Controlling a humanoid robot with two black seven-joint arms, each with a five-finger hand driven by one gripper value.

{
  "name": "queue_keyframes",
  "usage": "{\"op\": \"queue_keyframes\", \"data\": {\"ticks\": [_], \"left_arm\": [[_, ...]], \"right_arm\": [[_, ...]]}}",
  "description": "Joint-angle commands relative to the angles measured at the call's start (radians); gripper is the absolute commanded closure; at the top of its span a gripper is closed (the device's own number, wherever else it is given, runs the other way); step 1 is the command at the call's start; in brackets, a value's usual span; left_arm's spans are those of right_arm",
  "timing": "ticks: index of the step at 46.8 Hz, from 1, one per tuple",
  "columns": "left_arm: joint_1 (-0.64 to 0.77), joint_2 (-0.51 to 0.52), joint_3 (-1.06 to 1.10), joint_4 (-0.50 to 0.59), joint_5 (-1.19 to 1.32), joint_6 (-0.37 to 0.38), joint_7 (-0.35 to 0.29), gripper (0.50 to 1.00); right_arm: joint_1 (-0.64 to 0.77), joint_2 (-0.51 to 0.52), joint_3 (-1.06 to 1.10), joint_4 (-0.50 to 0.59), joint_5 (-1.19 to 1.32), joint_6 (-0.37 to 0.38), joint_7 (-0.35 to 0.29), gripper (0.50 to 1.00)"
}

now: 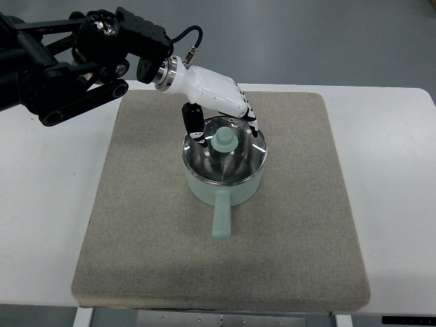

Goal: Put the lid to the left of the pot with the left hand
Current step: 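Close the left hand fingers around the mint-green lid knob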

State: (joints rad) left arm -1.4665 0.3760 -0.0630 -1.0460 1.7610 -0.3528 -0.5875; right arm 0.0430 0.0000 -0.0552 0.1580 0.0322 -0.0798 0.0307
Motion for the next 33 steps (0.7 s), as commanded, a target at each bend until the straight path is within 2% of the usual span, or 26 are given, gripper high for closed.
{"op": "queue_keyframes", "data": {"ticks": [1,3,7,10,16,24,30,33], "left_arm": [[0.000,0.000,-0.001,0.001,0.002,0.000,0.000,0.707],[0.000,0.000,-0.001,0.001,0.002,0.000,0.000,0.716],[0.000,0.000,-0.001,0.001,0.002,0.000,0.000,0.765],[0.000,-0.002,-0.004,0.001,0.000,0.002,0.000,0.829],[0.002,-0.020,-0.012,0.001,-0.002,0.002,0.000,0.861],[0.002,-0.020,-0.012,0.001,-0.003,0.000,-0.002,0.870],[0.002,-0.020,-0.009,0.001,-0.002,0.000,-0.002,0.988],[0.002,-0.019,-0.009,0.001,-0.003,-0.003,-0.002,1.000]], "right_arm": [[0.000,0.000,0.000,0.000,0.000,0.000,0.000,0.579],[0.000,0.000,0.000,0.000,0.000,0.000,0.000,0.579],[0.000,0.000,0.000,0.000,0.000,0.000,0.000,0.579],[0.000,0.000,0.000,0.000,0.000,0.000,0.000,0.579],[0.000,0.000,0.000,0.000,0.000,0.000,0.000,0.579],[0.000,0.000,0.000,0.000,0.000,0.000,0.000,0.579],[0.000,0.000,0.000,0.000,0.000,0.000,0.000,0.579],[0.000,0.000,0.000,0.000,0.000,0.000,0.000,0.579]]}}
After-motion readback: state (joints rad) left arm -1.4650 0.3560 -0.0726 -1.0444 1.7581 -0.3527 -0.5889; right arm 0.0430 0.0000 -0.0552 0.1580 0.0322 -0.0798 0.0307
